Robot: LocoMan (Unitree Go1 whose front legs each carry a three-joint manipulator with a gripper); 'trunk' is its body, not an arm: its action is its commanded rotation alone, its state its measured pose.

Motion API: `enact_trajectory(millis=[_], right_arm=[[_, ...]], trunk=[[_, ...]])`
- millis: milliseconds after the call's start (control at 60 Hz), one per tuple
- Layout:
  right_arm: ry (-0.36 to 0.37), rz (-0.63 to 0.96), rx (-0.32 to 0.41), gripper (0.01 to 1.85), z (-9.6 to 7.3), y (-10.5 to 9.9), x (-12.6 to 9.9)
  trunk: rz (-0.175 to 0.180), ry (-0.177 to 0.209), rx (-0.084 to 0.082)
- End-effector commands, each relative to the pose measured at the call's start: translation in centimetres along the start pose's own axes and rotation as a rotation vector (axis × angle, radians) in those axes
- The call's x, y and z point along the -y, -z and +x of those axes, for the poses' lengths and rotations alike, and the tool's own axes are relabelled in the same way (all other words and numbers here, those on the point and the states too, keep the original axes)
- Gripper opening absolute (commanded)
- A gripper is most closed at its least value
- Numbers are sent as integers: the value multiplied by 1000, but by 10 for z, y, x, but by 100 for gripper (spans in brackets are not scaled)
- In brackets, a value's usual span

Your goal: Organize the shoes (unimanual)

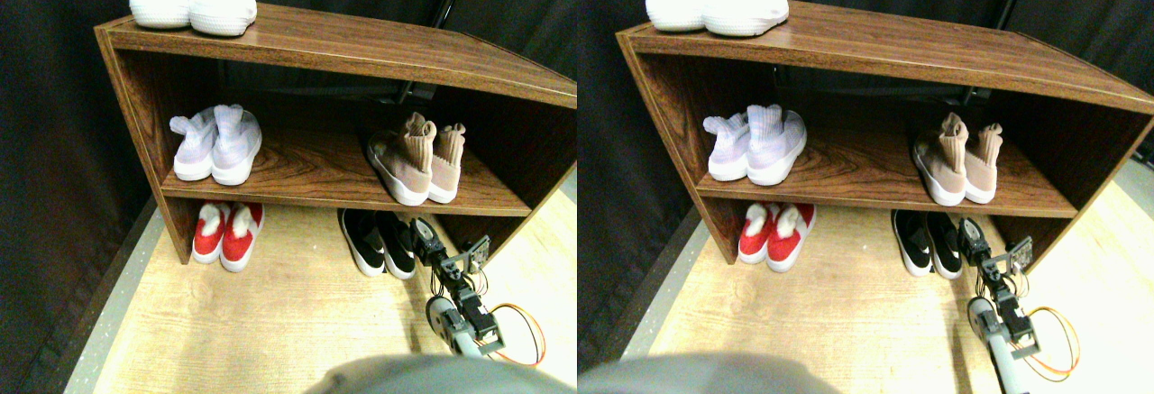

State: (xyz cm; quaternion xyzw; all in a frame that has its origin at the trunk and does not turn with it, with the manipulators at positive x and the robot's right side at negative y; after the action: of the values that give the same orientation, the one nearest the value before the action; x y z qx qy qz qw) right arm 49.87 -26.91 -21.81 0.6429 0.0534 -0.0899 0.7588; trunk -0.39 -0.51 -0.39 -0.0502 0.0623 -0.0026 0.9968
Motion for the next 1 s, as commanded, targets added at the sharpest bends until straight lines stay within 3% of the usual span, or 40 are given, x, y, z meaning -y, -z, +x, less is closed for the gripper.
enact_trajectory(millis=[17,283,300,500,1000], right_arm=[[-38,10,19,6,-1,0,-7],[-31,28,16,6,-2,-2,-8],[-37,31,8,6,-1,-1,-7],[-52,48,-47,6,-2,8,-4],[-39,32,-35,6,-2,14,-5]], trunk=[[-20,-8,-20],[-18,-7,-19],[-20,-10,-26],[-24,-13,-29],[-25,-13,-27]])
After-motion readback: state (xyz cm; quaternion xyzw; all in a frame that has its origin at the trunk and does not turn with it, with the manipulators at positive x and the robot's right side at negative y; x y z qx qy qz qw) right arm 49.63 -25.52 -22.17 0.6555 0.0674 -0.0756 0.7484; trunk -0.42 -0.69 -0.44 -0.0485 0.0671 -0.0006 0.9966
